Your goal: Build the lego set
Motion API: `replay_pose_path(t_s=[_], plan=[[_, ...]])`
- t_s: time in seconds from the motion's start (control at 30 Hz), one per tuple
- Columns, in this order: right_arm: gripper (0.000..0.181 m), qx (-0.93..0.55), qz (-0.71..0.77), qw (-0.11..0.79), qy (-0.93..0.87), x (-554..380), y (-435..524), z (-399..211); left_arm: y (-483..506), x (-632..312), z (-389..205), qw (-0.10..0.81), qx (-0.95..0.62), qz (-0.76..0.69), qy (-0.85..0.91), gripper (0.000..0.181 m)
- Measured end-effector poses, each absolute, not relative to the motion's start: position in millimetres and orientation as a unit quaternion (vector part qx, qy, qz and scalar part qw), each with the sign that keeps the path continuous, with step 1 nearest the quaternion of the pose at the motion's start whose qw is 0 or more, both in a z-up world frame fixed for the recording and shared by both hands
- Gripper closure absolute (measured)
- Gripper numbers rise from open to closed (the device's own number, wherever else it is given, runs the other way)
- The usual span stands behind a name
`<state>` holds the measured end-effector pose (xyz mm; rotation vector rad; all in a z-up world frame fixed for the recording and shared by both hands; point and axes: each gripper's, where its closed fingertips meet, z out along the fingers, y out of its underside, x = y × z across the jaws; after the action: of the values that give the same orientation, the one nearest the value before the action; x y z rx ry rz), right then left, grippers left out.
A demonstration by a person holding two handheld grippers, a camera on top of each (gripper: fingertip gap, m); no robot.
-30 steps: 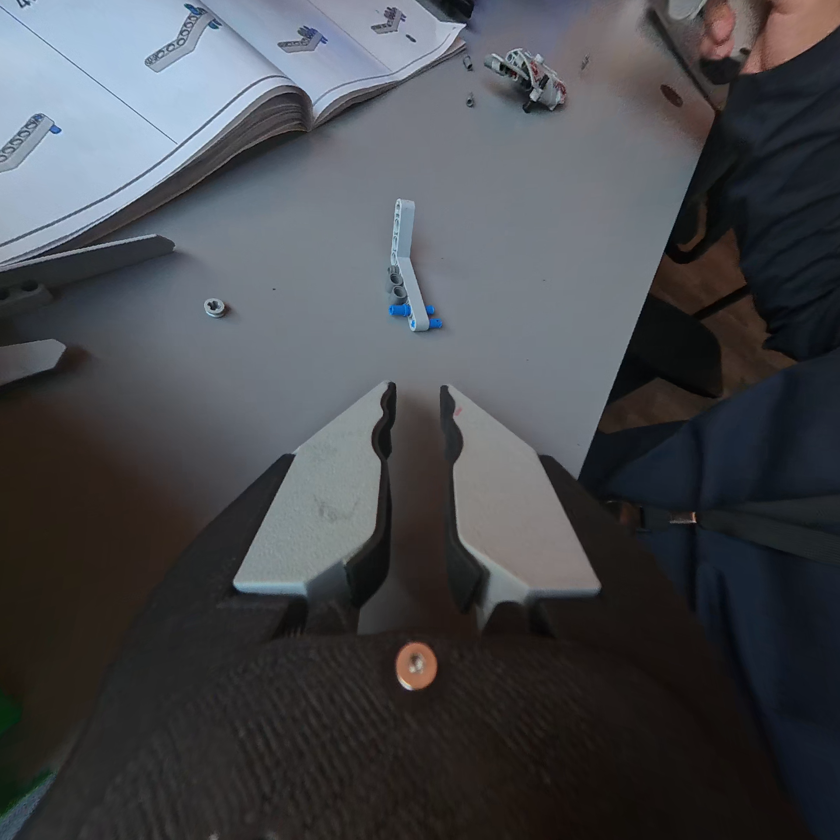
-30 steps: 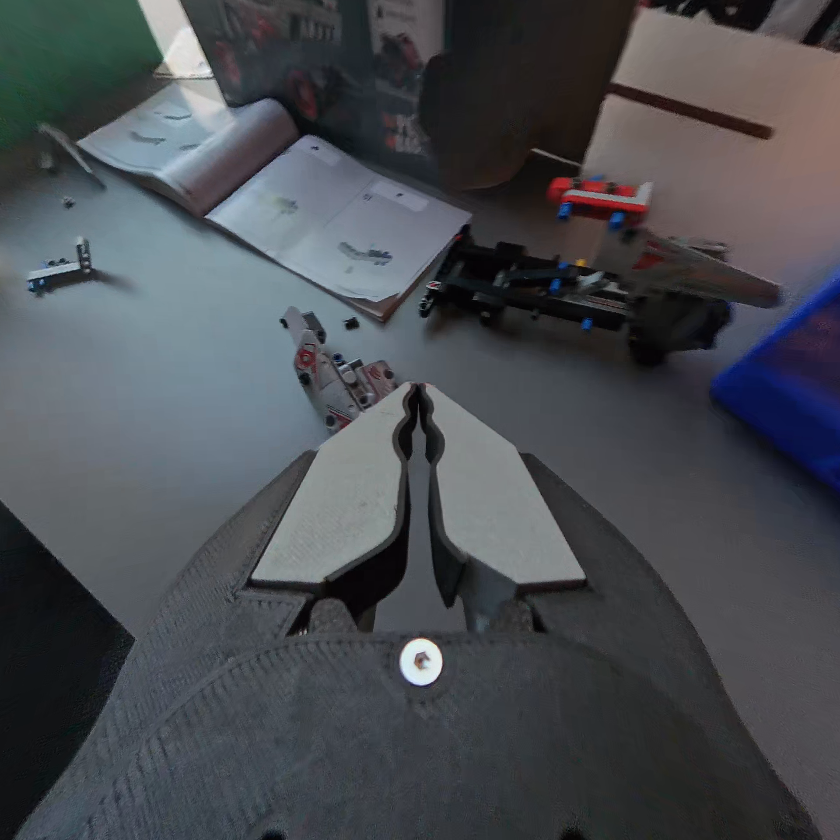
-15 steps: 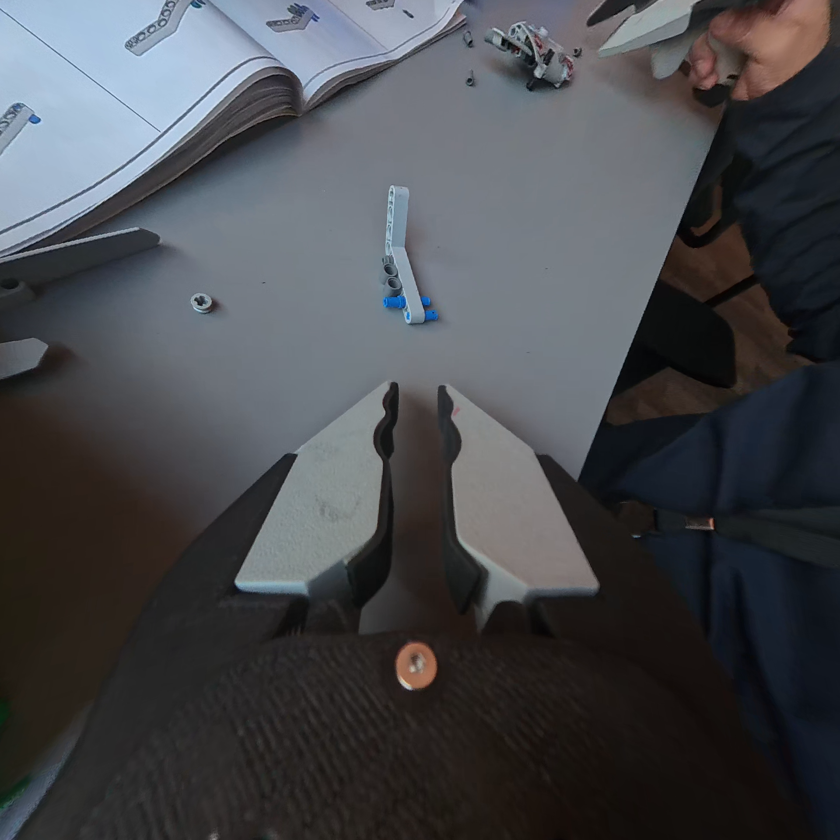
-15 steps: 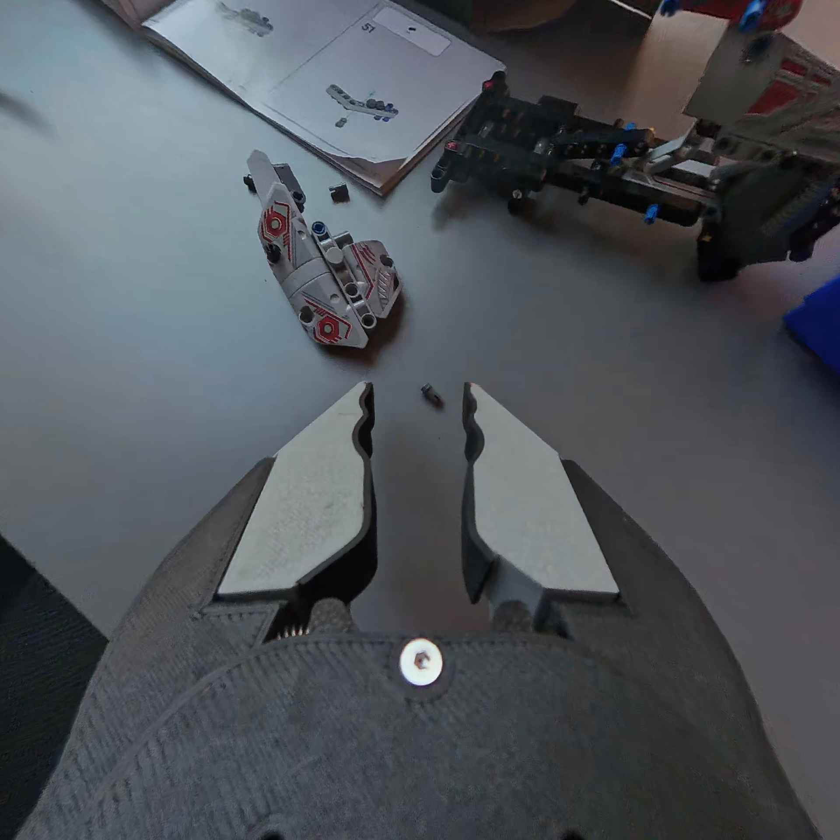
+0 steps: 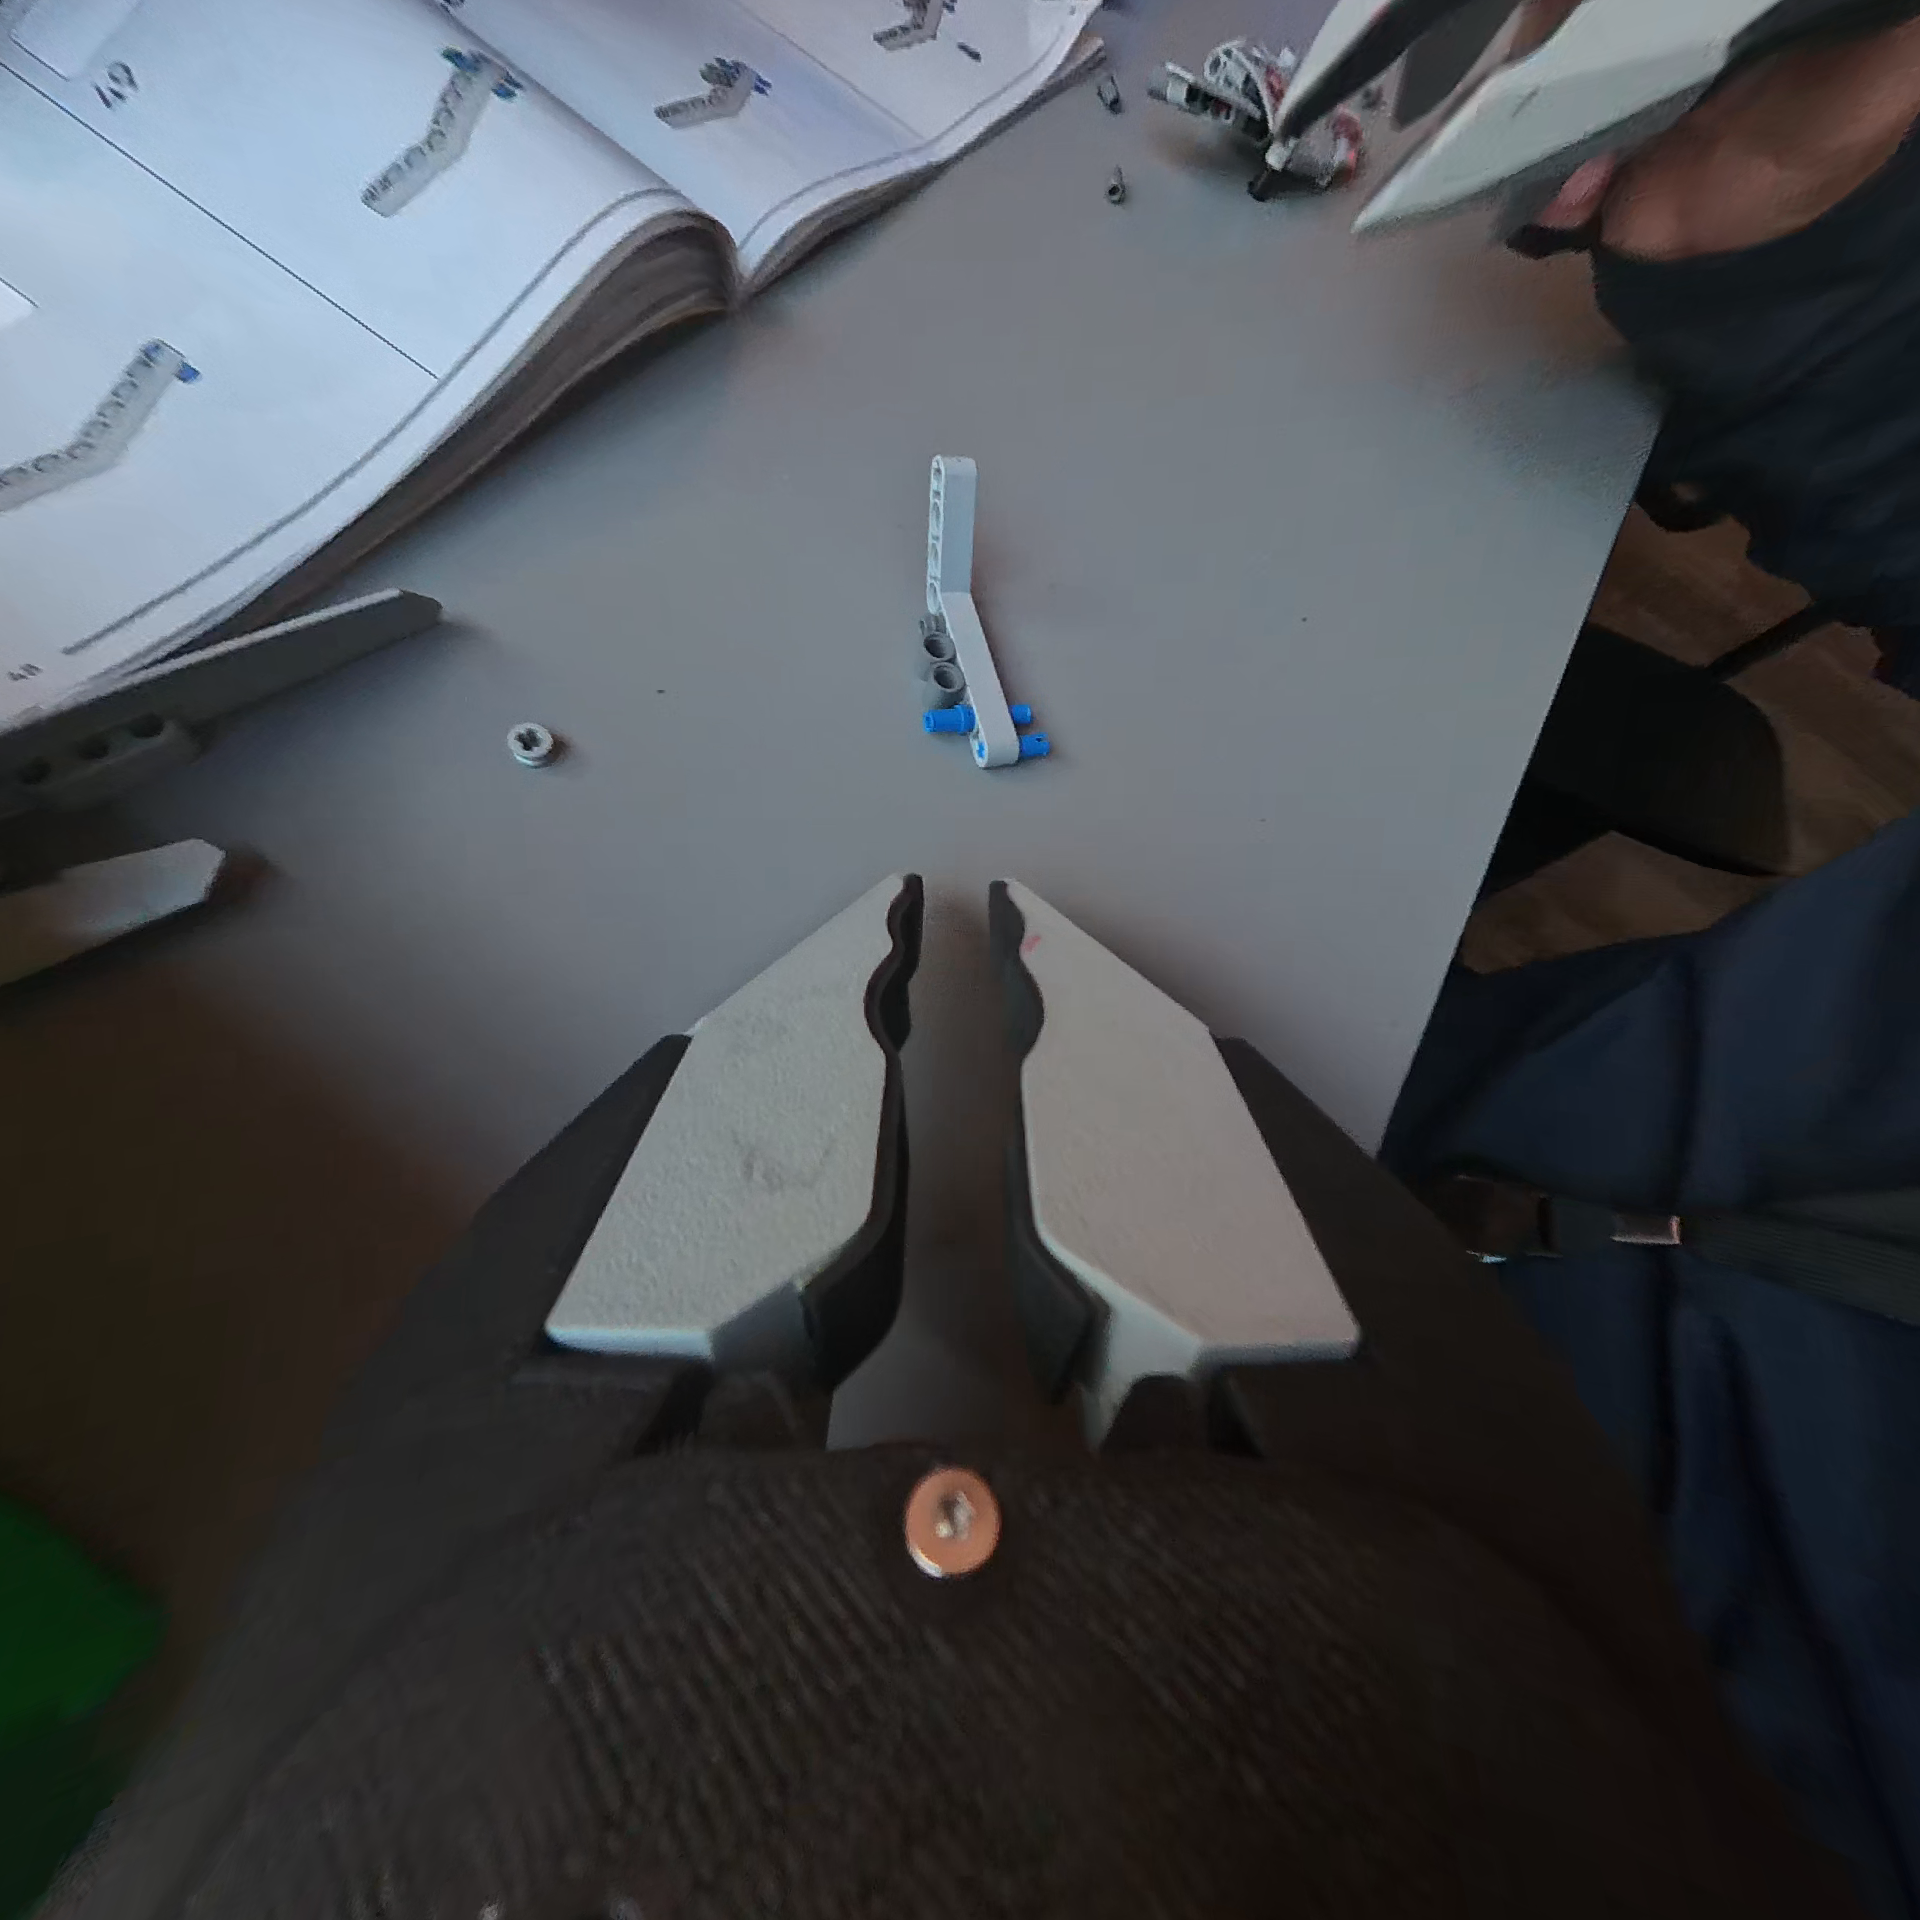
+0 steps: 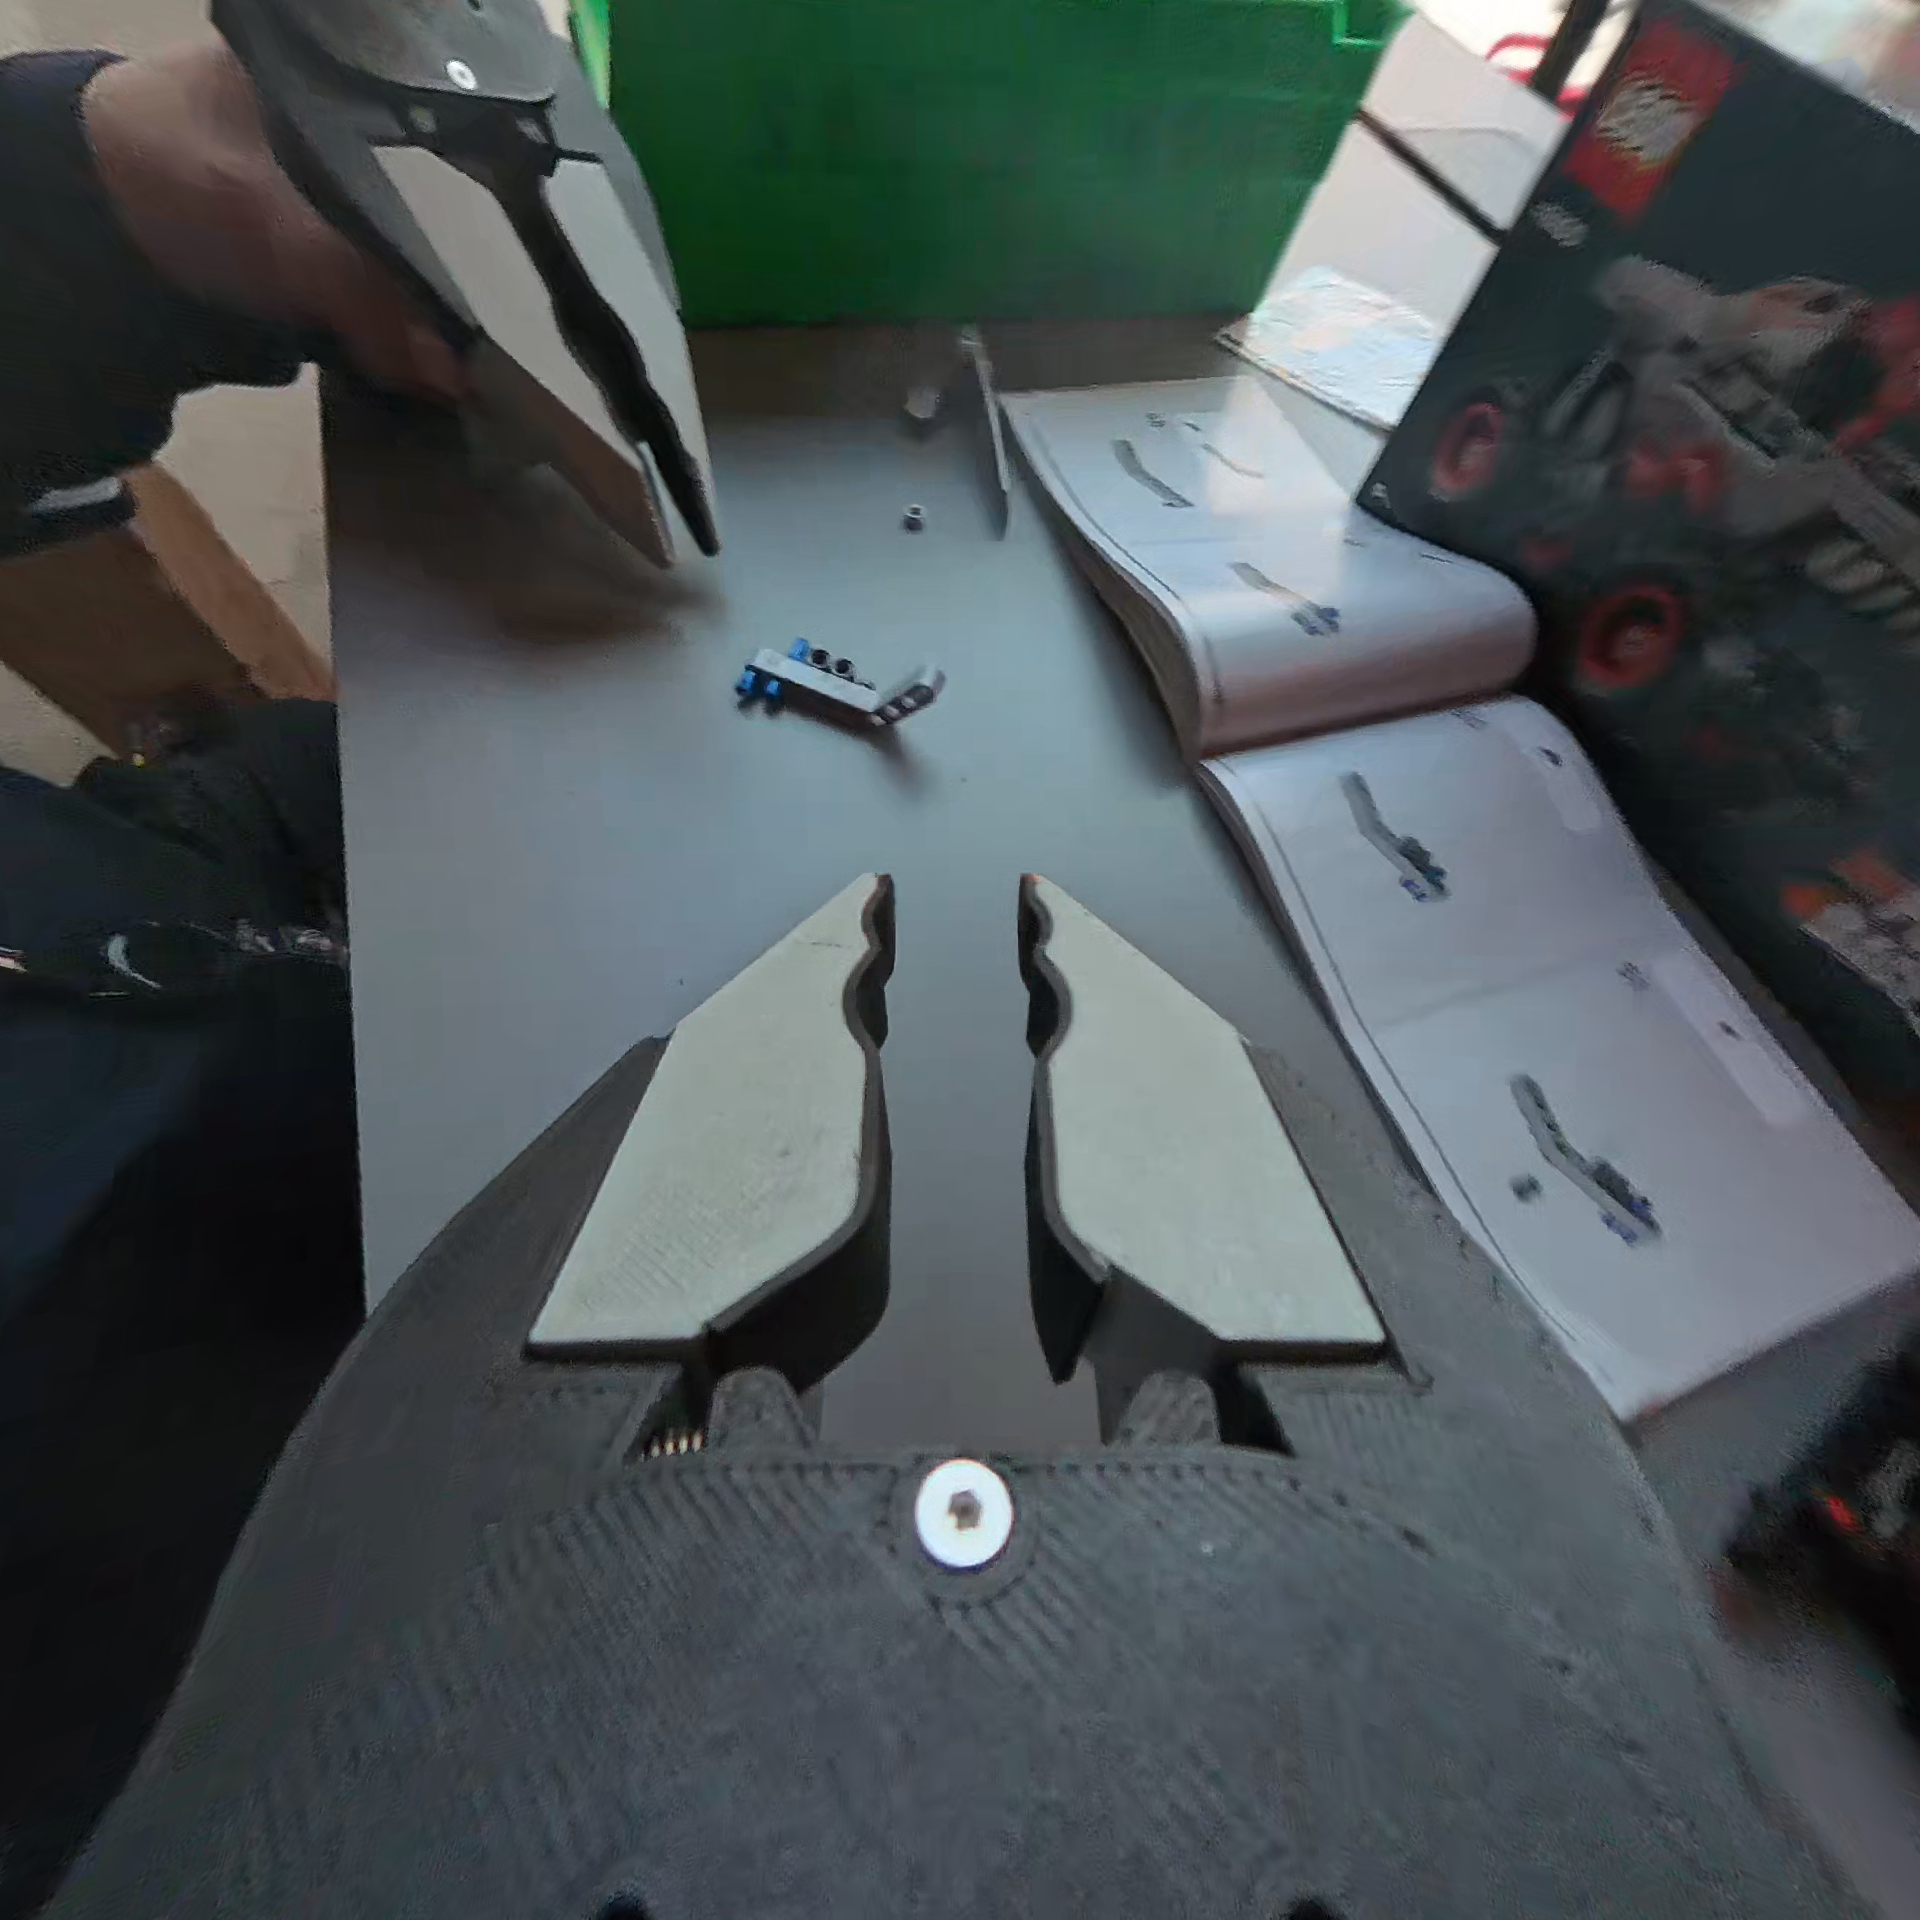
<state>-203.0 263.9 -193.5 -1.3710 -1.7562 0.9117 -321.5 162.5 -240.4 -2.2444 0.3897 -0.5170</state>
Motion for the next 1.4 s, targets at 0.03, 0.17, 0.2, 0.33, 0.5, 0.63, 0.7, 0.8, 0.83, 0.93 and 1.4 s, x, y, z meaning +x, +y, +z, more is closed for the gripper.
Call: replay_pose_path(t_s=[0.03,0.17,0.2,0.33,0.5,0.63,0.7,0.8,0.83,0.93,1.4], plan=[[0.158,-0.524,0.359,0.342,-0.692,-216,256,-198,164,-324,-239,0.4,-0.881,-0.196,0.157,0.174],[0.151,-0.514,0.359,0.313,-0.714,-257,245,-215,167,-325,-237,0.41,-0.875,-0.18,0.183,0.181],[0.149,-0.514,0.36,0.308,-0.715,-264,243,-217,167,-324,-238,0.407,-0.875,-0.179,0.192,0.181],[0.147,-0.514,0.362,0.308,-0.714,-284,240,-225,163,-315,-248,0.371,-0.881,-0.189,0.224,0.181],[0.147,-0.522,0.347,0.294,-0.721,-291,239,-236,160,-309,-250,0.358,-0.878,-0.2,0.246,0.181],[0.147,-0.524,0.344,0.295,-0.721,-297,240,-236,165,-307,-250,0.358,-0.874,-0.205,0.259,0.181],[0.147,-0.527,0.339,0.29,-0.723,-300,239,-239,169,-306,-251,0.353,-0.873,-0.205,0.268,0.181],[0.166,-0.528,0.331,0.279,-0.73,-303,237,-243,175,-304,-253,0.348,-0.871,-0.201,0.283,0.181],[0.166,-0.529,0.33,0.28,-0.73,-304,237,-243,177,-303,-253,0.347,-0.87,-0.202,0.285,0.181],[0.17,-0.53,0.334,0.288,-0.724,-303,239,-240,178,-302,-253,0.342,-0.869,-0.215,0.286,0.181],[0.176,-0.518,0.338,0.368,-0.694,-299,239,-210,194,-320,-251,0.367,-0.887,-0.169,0.224,0.181]])
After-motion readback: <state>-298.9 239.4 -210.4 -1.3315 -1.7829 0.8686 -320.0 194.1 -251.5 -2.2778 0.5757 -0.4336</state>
